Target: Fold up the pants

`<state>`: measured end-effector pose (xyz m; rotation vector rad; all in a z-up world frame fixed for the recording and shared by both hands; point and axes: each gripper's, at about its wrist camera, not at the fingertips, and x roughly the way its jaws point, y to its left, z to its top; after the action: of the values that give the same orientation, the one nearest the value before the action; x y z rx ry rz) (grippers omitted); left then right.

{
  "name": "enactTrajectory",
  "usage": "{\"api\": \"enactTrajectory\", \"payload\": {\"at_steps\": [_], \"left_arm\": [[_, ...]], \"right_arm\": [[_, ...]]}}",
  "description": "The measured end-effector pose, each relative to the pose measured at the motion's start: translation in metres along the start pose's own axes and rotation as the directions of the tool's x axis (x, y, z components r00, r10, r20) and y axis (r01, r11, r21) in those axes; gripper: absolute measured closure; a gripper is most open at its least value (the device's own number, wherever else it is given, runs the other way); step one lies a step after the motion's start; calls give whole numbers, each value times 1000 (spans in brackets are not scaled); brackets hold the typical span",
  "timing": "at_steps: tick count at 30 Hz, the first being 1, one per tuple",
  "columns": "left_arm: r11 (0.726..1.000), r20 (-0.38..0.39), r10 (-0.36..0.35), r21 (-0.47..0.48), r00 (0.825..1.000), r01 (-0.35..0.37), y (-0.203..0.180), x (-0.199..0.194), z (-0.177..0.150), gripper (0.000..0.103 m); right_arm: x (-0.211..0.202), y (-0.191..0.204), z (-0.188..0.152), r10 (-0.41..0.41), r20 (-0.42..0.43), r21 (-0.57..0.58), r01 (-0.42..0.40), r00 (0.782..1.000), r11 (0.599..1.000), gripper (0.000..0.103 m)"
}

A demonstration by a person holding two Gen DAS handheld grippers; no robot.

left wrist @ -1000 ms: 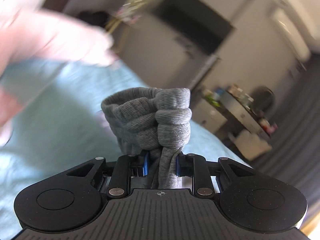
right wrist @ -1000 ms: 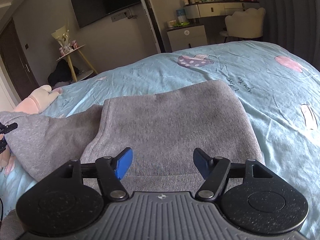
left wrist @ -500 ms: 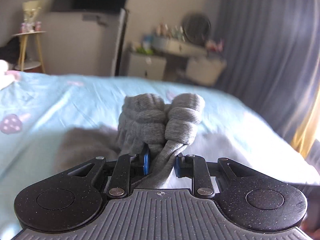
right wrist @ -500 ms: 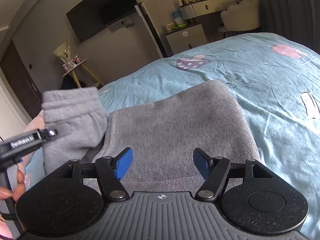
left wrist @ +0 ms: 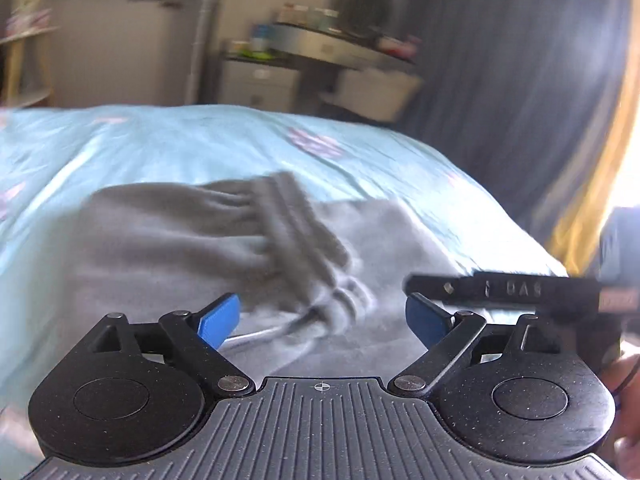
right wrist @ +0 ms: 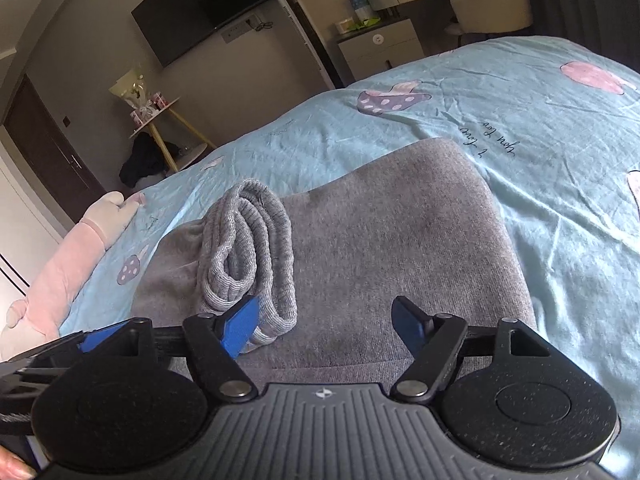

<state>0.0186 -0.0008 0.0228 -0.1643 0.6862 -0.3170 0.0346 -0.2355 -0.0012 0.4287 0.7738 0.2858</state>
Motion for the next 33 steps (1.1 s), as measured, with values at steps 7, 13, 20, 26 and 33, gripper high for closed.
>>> {"api": "enactTrajectory", "payload": {"at_steps": [7, 13, 20, 26, 33], "left_arm": [[935, -120, 311, -139, 943, -326, 73, -10, -11, 10], [913, -167, 248, -289, 954, -288, 110, -15, -17, 11], [924, -164, 176, -312, 971, -221, 114, -6, -14, 12], [945, -160, 179, -248, 971, -215, 100, -5, -14, 12], [944, -171, 163, -261, 972, -204, 98, -7, -15, 12]], "right_arm": [[43, 1, 20, 97, -103, 107, -85, 990, 991, 21], [83, -14, 35, 230, -206, 291, -165, 951, 942, 8], [113, -20, 40, 323, -250, 396, -208, 913, 894, 5], [133, 5, 44, 334, -278, 335, -235, 901, 912, 56], [111, 32, 49, 251, -231, 200, -207, 940, 958, 62]]}}
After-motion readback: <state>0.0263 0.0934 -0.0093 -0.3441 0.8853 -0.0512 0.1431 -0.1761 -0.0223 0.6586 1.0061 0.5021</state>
